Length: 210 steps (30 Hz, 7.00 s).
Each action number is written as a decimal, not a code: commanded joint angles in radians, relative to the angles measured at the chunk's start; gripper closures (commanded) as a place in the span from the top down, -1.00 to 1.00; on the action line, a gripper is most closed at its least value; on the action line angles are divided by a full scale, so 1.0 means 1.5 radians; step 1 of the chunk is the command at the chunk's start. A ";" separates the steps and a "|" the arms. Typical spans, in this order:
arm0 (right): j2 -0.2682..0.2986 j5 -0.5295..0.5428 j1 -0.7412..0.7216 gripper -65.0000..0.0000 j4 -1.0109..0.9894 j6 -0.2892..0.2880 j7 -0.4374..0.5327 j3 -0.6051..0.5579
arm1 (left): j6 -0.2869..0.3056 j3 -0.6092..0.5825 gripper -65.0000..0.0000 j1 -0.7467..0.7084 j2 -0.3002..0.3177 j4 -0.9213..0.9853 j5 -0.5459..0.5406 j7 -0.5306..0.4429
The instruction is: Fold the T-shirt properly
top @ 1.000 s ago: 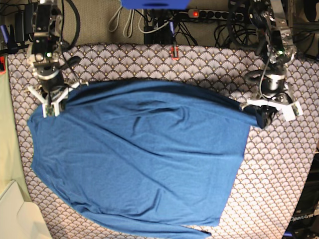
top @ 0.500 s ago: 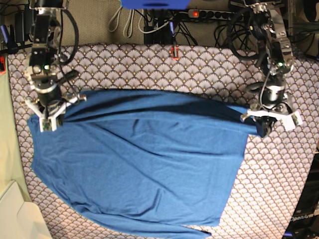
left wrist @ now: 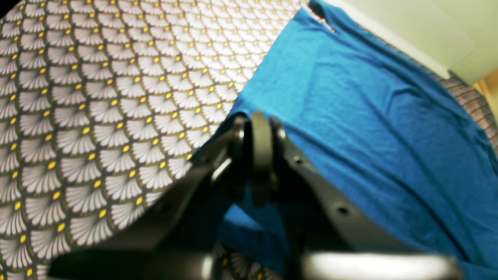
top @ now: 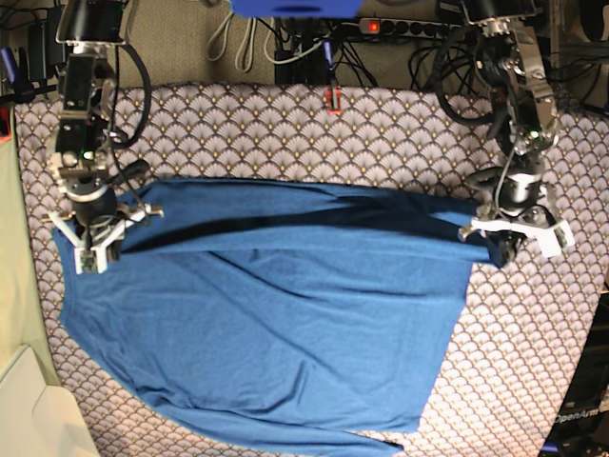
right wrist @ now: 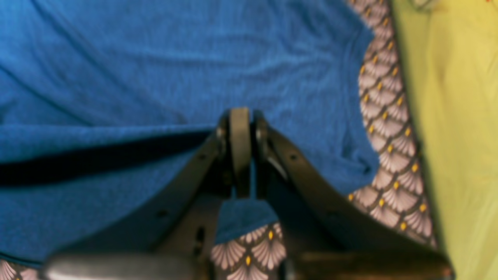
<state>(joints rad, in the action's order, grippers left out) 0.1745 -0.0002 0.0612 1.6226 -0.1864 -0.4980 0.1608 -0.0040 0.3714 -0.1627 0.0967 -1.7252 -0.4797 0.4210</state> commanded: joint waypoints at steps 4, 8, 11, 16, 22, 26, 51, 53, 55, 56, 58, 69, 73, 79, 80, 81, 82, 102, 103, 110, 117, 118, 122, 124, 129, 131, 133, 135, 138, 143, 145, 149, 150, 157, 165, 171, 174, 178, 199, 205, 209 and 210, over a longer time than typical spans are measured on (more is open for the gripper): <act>0.007 0.001 -0.021 -1.00 0.012 0.005 0.020 -0.018 | 0.003 0.001 -0.97 0.019 0.005 -0.003 -0.002 -0.016; 0.006 0.001 -0.040 -1.00 0.011 0.005 0.020 -0.031 | 0.003 0.001 -0.97 0.029 0.005 0.023 -0.002 -0.016; 0.006 0.001 -0.043 -1.00 0.006 0.005 0.020 -0.032 | 0.003 0.001 -0.97 0.042 0.005 0.049 -0.002 -0.016; 0.007 0.001 -0.060 -1.00 -0.029 0.005 0.021 -0.030 | 0.003 0.001 -0.97 0.052 0.005 0.075 -0.005 -0.016; 0.026 0.001 -0.080 -1.00 -0.063 0.005 0.024 -0.030 | 0.004 0.001 -0.83 0.053 0.005 0.080 -0.007 -0.016; 0.037 0.001 -0.095 -1.00 -0.085 0.005 0.024 -0.030 | 0.004 0.001 -0.60 0.056 0.005 0.080 -0.007 -0.016; 0.035 0.001 -0.089 -0.94 -0.099 0.005 0.020 -0.028 | 0.010 -0.033 0.22 0.046 0.009 0.073 -0.007 -0.016; 0.035 0.001 -0.089 -0.81 -0.116 0.005 0.020 -0.029 | 0.010 -0.032 0.22 0.038 0.009 0.070 -0.007 -0.016; 0.037 0.000 -0.089 -0.64 -0.126 0.005 0.020 -0.029 | 0.010 -0.031 0.22 0.036 0.010 0.064 -0.007 -0.016; 0.039 0.000 -0.089 -0.51 -0.131 0.005 0.020 -0.030 | 0.010 -0.031 0.22 0.035 0.010 0.061 -0.007 -0.016; 0.039 0.000 -0.088 -0.25 -0.134 0.005 0.020 -0.028 | 0.010 -0.031 0.22 0.035 0.010 0.061 -0.007 -0.016; 0.050 0.000 -0.054 0.24 -0.052 0.005 0.021 -0.013 | 0.010 -0.031 0.22 0.025 0.031 0.061 -0.004 -0.016; 0.053 0.000 -0.042 0.24 -0.036 0.005 0.021 0.022 | 0.009 -0.034 0.22 0.012 0.052 0.061 -0.007 -0.016; 0.053 0.000 -0.030 0.24 -0.037 0.005 0.021 0.068 | 0.009 -0.035 0.22 -0.001 0.053 0.067 -0.001 -0.016; 0.053 0.000 -0.025 0.24 -0.036 0.005 0.021 0.069 | 0.009 -0.035 0.22 -0.003 0.053 0.069 -0.001 -0.016; 0.053 0.000 -0.023 0.24 -0.035 0.005 0.021 0.069 | 0.009 -0.033 0.22 -0.003 0.053 0.070 -0.001 -0.016; 0.053 0.000 -0.022 0.24 -0.035 0.005 0.021 0.069 | 0.008 -0.032 0.22 -0.003 0.053 0.074 0.000 -0.016; 0.050 0.000 -0.013 0.24 -0.034 0.005 0.021 0.069 | 0.009 -0.035 0.23 0.019 0.057 0.193 -0.001 -0.022; 0.050 0.000 -0.013 0.24 -0.034 0.005 0.021 0.069 | 0.009 -0.035 0.23 0.020 0.057 0.198 -0.001 -0.022; 0.050 0.000 -0.013 0.24 -0.034 0.005 0.021 0.068 | 0.009 -0.075 0.23 0.042 0.052 0.222 -0.001 -0.022; 0.052 0.000 -0.013 0.24 -0.034 0.005 0.021 0.068 | 0.006 -0.094 0.23 0.048 0.051 0.224 -0.001 -0.022; 0.052 0.000 -0.014 0.24 -0.034 0.005 0.021 0.068 | 0.006 -0.094 0.23 0.048 0.051 0.224 -0.001 -0.022; 0.052 0.000 -0.014 0.24 -0.035 0.005 0.021 0.068 | 0.005 -0.089 0.23 0.048 0.051 0.224 -0.001 -0.022; 0.052 0.000 -0.015 0.24 -0.036 0.005 0.021 0.068 | 0.005 -0.087 0.23 0.048 0.051 0.224 -0.001 -0.023; 0.050 0.000 -0.016 0.24 -0.036 0.005 0.021 0.068 | 0.005 -0.089 0.23 0.068 0.050 0.226 -0.001 -0.023; 0.049 0.000 -0.015 0.24 -0.036 0.005 0.021 0.068 | 0.005 -0.090 0.23 0.071 0.049 0.238 -0.001 -0.023; 0.049 0.000 -0.014 0.24 -0.036 0.005 0.021 0.068 | 0.005 -0.089 0.23 0.084 0.038 0.248 -0.001 -0.023; 0.050 0.000 -0.014 0.24 -0.036 0.005 0.021 0.068 | 0.005 -0.087 0.23 0.093 0.032 0.260 -0.001 -0.023; 0.052 0.000 -0.013 0.24 -0.036 0.005 0.021 0.068 | 0.005 -0.093 0.23 0.095 0.031 0.264 -0.001 -0.023; 0.053 0.000 -0.013 0.24 -0.035 0.005 0.021 0.070 | 0.005 -0.089 0.21 0.093 0.033 0.264 -0.001 -0.023; 0.053 0.000 -0.013 0.24 -0.034 0.005 0.021 0.070 | 0.005 -0.087 0.21 0.093 0.037 0.264 -0.001 -0.022; 0.053 0.000 -0.013 0.24 -0.034 0.005 0.021 0.070 | 0.005 -0.087 0.21 0.092 0.038 0.264 -0.001 -0.018; 0.053 0.000 -0.014 0.24 -0.035 0.005 0.022 0.070 | 0.005 -0.087 0.19 0.092 0.038 0.264 -0.001 -0.018; 0.053 0.000 -0.015 0.26 -0.038 0.005 0.023 0.070 | 0.008 -0.087 -0.53 0.092 0.039 0.265 -0.001 -0.017; 0.055 0.000 -0.003 0.26 -0.068 0.005 0.026 0.067 | 0.008 -0.087 -0.98 0.093 0.039 0.265 -0.001 -0.017; 0.064 0.000 0.025 0.26 -0.089 0.005 0.087 0.067 | 0.008 -0.087 -0.99 0.093 0.043 0.259 -0.001 -0.017; 0.063 0.000 0.030 0.26 -0.089 0.005 0.091 0.068 | 0.008 -0.093 -0.99 0.093 0.054 0.258 -0.004 -0.017; 0.050 0.001 0.030 0.26 -0.089 0.005 0.090 0.069 | 0.008 -0.087 -0.99 0.093 0.057 0.258 -0.002 -0.017; 0.044 0.001 0.039 0.26 -0.089 0.005 0.094 0.067 | 0.005 -0.087 -0.99 0.094 0.085 0.253 -0.007 -0.016; 0.048 0.001 0.056 0.26 -0.086 0.005 0.097 0.038 | 0.005 -0.087 -0.99 0.094 0.083 0.253 -0.007 -0.016; 0.044 0.001 0.058 0.26 -0.086 0.005 0.114 0.036 | 0.006 -0.090 -0.99 0.094 0.082 0.253 -0.007 -0.016; 0.044 0.001 0.058 0.26 -0.086 0.005 0.113 0.036 | 0.006 -0.089 -0.99 0.094 0.082 0.253 -0.007 -0.016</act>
<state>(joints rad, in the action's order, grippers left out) 0.2291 -0.0021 0.1612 1.4742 -0.1852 -0.3573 0.2062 0.0002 0.2348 -0.0360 0.2127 -1.3239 -0.4873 0.4187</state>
